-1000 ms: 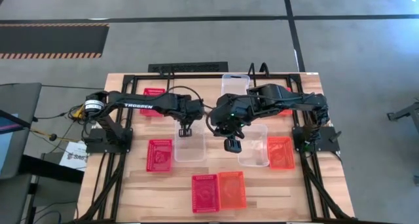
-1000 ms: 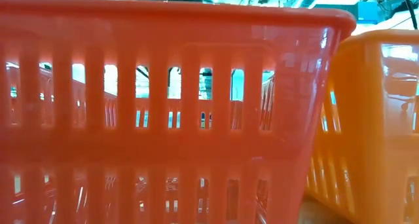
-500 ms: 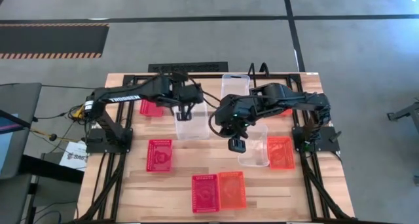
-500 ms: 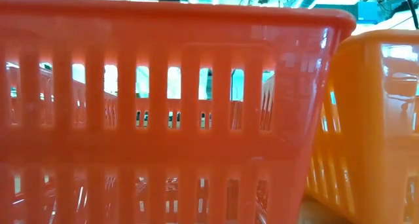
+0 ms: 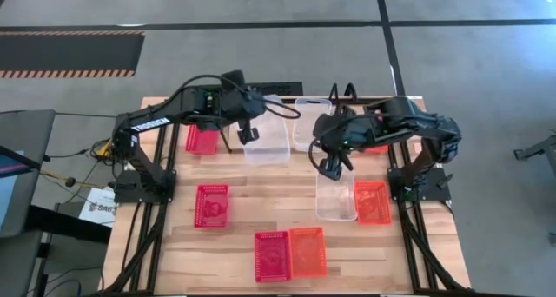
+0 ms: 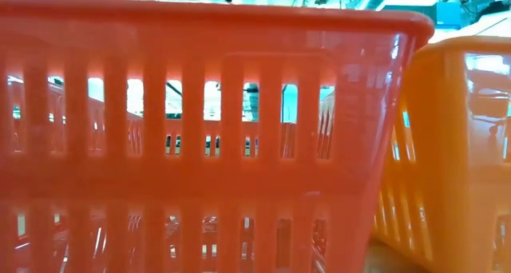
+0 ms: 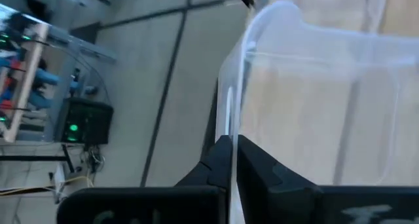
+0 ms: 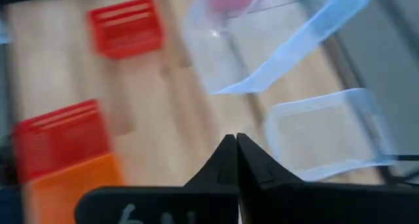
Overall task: Stack baskets on shelf by color
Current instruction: Stack the left white bin on top of the white bin on the shelf
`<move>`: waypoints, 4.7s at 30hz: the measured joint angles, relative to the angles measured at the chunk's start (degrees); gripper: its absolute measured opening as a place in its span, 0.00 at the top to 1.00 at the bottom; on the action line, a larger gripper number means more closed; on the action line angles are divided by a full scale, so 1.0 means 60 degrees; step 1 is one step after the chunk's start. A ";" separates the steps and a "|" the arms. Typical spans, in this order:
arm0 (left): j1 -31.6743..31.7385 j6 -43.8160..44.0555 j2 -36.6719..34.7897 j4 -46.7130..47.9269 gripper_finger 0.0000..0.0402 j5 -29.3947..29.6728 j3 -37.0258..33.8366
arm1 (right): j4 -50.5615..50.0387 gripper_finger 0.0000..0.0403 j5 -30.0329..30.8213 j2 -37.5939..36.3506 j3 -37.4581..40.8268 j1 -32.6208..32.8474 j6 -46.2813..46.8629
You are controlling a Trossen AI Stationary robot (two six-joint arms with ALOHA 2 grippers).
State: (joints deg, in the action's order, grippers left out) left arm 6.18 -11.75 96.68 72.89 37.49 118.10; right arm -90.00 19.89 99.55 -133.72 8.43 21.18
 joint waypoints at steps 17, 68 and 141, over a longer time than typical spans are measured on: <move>-0.0011 -0.0143 0.0004 -0.1022 1.00 0.0303 -0.0022 | -0.0007 0.79 0.1880 0.2082 0.0015 -0.1676 -0.1038; 0.0009 0.0681 0.0015 -0.1097 1.00 -0.0873 -0.0040 | 0.2428 0.51 0.0420 0.1591 0.1626 -0.3144 -0.0614; -0.1436 0.4007 -0.0175 0.2735 0.80 -0.2287 -0.0525 | 0.1373 1.00 -0.3147 0.0797 0.2173 -0.7292 0.3693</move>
State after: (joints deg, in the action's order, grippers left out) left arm -2.44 12.29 95.64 89.31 23.77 114.96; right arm -81.76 1.00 104.33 -120.68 -35.32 43.34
